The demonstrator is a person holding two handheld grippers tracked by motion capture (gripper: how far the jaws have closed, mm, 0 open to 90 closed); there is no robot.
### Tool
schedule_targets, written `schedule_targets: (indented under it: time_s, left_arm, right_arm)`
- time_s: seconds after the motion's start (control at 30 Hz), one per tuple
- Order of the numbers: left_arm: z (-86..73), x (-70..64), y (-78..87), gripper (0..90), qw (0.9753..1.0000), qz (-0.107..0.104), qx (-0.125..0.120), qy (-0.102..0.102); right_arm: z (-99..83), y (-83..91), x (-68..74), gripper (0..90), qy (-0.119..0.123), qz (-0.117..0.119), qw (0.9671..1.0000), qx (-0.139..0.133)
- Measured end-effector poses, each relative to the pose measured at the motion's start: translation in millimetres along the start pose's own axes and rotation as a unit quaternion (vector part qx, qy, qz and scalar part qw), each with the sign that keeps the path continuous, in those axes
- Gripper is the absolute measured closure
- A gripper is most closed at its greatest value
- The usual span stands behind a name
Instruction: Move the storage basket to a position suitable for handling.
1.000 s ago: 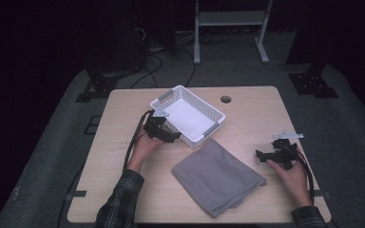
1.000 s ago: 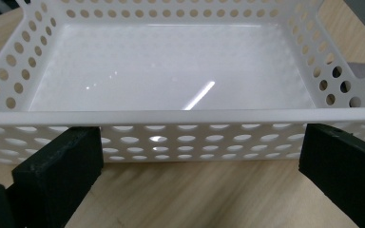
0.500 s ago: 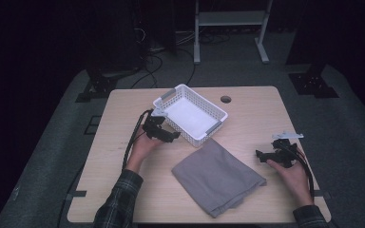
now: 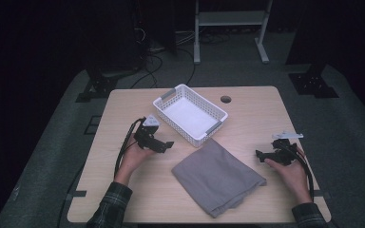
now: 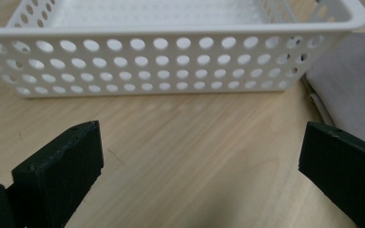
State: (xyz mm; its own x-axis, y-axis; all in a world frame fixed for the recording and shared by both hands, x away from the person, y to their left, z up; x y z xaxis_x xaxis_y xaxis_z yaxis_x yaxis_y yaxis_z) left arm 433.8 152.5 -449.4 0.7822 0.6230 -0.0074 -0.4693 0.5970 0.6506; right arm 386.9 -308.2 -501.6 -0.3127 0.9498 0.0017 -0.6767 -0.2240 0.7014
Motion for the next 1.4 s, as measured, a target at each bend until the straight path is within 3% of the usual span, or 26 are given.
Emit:
schedule_targets:
  time_s: [0.17, 0.2, 0.23, 0.3, 0.37, 0.53, 0.8, 1.03, 1.17, 1.4]
  left_arm:
    - [-11.2, -6.2, 7.8, 0.3, 1.0000, 0.002, 0.003, -0.002]
    - [-13.8, -7.7, 9.4, 0.3, 1.0000, 0.002, 0.006, -0.002]
    - [-19.6, -11.1, 12.7, 0.3, 1.0000, 0.004, 0.007, -0.004]
    - [-22.5, -12.7, 14.4, 0.2, 0.9999, 0.004, 0.010, -0.004]
    - [-31.2, -18.0, 18.7, 0.2, 0.9999, 0.005, 0.010, -0.007]
    - [-43.5, -22.6, 26.1, 0.3, 0.9999, 0.007, 0.015, -0.007]
    - [-59.6, -26.8, 31.2, 0.2, 0.9998, 0.009, 0.018, -0.001]
    - [-76.9, -32.1, 31.5, 0.2, 0.9993, 0.009, 0.035, -0.008]
    - [-84.4, -32.9, 29.8, 0.2, 0.9990, 0.010, 0.043, -0.009]
    - [-89.9, -34.2, 31.0, 0.0, 0.9993, 0.002, 0.036, -0.009]
  right_arm:
    - [-0.2, 0.3, 0.2, 1.2, 0.003, 0.002, 1.0000, 0.000]
    - [0.0, 1.0, 0.7, 4.3, 0.003, 0.002, 1.0000, 0.000]
    - [0.7, 3.5, 2.3, 13.8, 0.006, 0.005, 1.0000, -0.005]
    - [1.1, 4.4, 3.1, 15.1, 0.007, 0.005, 1.0000, -0.005]
    - [2.3, 7.1, 5.1, 26.1, 0.011, 0.010, 0.9999, -0.001]
    - [6.6, 13.0, 8.9, 31.9, 0.018, 0.030, 0.9994, 0.000]
    - [15.7, 20.2, 18.4, 34.3, 0.033, 0.053, 0.9980, -0.003]
    - [30.7, 27.7, 28.5, 35.3, 0.043, 0.082, 0.9956, -0.016]
    - [38.1, 28.0, 31.7, 36.8, 0.046, 0.086, 0.9950, -0.016]
    - [58.6, 28.3, 39.8, 41.0, 0.056, 0.101, 0.9931, -0.024]
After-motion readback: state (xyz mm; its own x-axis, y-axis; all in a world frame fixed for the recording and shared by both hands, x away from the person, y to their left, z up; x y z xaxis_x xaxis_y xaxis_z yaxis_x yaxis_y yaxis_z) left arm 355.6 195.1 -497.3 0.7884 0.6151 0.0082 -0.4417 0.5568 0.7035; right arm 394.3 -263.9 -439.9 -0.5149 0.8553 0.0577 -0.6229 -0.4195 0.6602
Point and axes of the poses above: each handheld gripper's, and its own axes: y roughly backward along the jaws, z roughly out of its top, x roughly to its left, the point moved 2 cm from there along -y, roughly forward along the jaws, and after that the axes turned 1 degree about -z, right-handed, at the moved point
